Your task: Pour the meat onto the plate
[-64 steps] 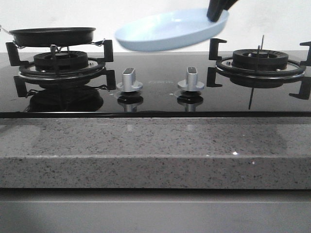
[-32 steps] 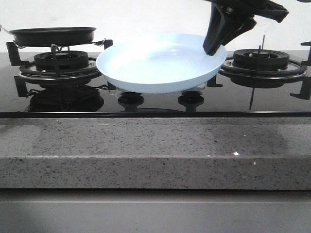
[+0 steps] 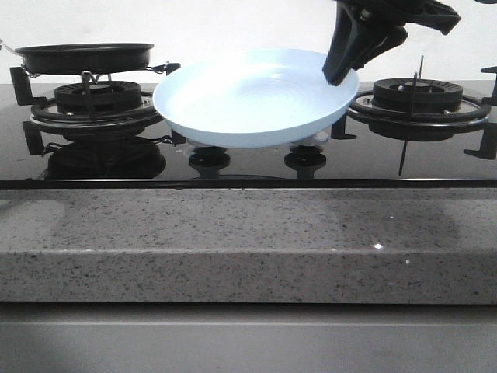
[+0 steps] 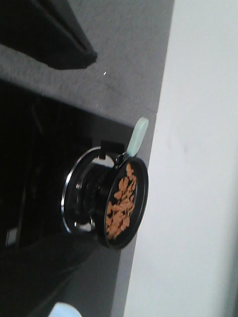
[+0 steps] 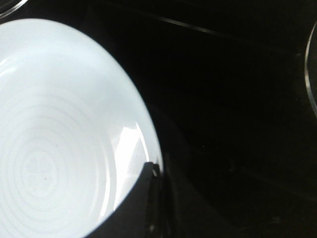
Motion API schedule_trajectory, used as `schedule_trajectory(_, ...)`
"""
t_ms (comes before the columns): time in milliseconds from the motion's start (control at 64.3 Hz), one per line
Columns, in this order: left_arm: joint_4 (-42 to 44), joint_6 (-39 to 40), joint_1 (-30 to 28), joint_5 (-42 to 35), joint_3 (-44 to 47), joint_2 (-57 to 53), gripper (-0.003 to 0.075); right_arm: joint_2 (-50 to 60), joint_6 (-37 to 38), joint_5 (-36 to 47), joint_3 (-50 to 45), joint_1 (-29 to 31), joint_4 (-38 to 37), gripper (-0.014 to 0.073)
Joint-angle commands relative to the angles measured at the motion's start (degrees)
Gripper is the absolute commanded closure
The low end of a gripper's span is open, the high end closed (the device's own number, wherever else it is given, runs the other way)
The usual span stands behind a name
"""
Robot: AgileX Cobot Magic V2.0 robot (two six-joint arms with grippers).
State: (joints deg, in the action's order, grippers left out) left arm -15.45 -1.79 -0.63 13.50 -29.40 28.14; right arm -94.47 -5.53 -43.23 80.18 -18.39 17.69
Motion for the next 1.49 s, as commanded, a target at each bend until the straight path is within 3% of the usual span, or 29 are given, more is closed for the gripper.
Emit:
schedule_trajectory(0, -12.2, 1.0, 0.0, -1.2, -4.5, 3.5, 0.0062, 3.0, -0.6, 2.8, 1.4, 0.1, 1.1, 0.0654)
schedule_trajectory(78, -18.5, 1.0, 0.0, 1.2, -7.6, 8.5, 0.0062, 3.0, -0.6, 2.8, 1.4, 0.1, 1.1, 0.0654)
schedule_trajectory(513, -33.5, -2.7, -1.0, 13.2, -28.5, 38.7, 0.0062, 3.0, -0.6, 2.8, 1.4, 0.1, 1.1, 0.0654)
schedule_trajectory(778, -60.3, -20.6, -14.6, 29.2, -33.8, 50.6, 0.0062, 3.0, -0.6, 2.8, 1.4, 0.1, 1.1, 0.0654)
schedule_trajectory(856, -64.4, -22.3, -17.9, 32.2, -34.7, 54.0, 0.0062, 3.0, -0.6, 2.8, 1.4, 0.1, 1.1, 0.0654)
schedule_trajectory(1478, -67.0, -22.4, -19.7, 36.7, -49.8, 71.4, 0.0063, 3.0, -0.6, 2.8, 1.4, 0.1, 1.1, 0.0654)
